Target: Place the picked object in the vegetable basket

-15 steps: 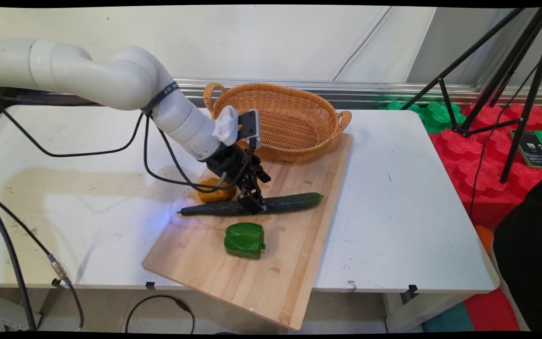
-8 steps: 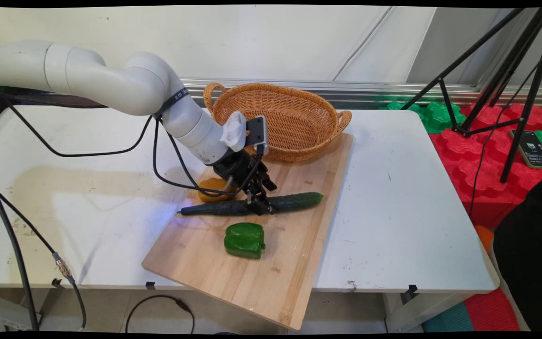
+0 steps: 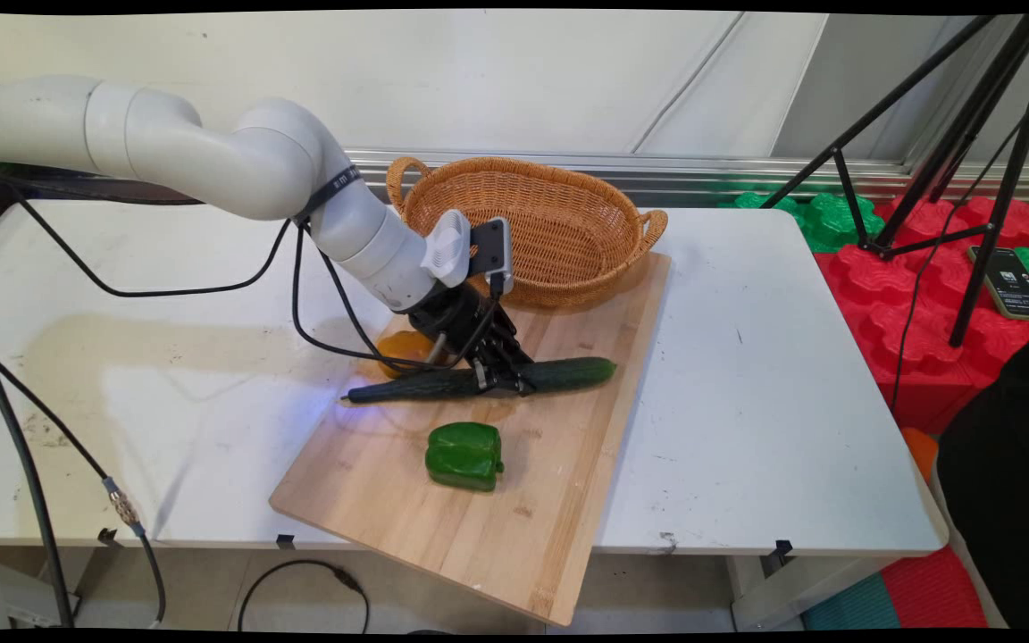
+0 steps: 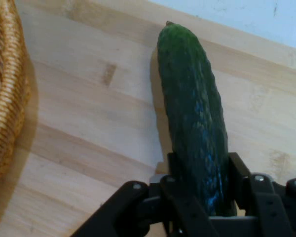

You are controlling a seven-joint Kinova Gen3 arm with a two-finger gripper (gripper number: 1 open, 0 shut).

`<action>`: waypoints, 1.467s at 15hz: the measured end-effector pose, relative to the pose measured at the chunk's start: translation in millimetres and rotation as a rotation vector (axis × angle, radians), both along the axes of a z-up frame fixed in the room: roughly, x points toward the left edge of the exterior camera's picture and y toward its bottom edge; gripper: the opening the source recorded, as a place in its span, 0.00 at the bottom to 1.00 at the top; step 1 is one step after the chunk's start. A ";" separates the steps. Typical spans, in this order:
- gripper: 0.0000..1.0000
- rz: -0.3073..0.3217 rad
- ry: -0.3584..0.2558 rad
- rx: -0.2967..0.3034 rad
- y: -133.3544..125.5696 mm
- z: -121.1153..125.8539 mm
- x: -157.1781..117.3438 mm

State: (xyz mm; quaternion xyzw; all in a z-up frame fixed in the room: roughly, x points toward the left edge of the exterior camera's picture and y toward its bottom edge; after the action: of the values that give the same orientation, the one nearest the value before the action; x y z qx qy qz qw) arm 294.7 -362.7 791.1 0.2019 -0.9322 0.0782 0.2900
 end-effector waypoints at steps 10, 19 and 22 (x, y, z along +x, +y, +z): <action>0.00 0.003 0.077 -0.045 24.1 38.9 30.0; 0.00 0.000 0.170 -0.089 56.5 93.8 83.9; 0.00 0.004 0.198 -0.124 61.0 114.7 102.4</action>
State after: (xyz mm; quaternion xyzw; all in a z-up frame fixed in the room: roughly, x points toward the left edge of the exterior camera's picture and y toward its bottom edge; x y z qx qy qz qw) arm 397.1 -301.7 905.8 0.1920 -0.8920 0.1160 0.3924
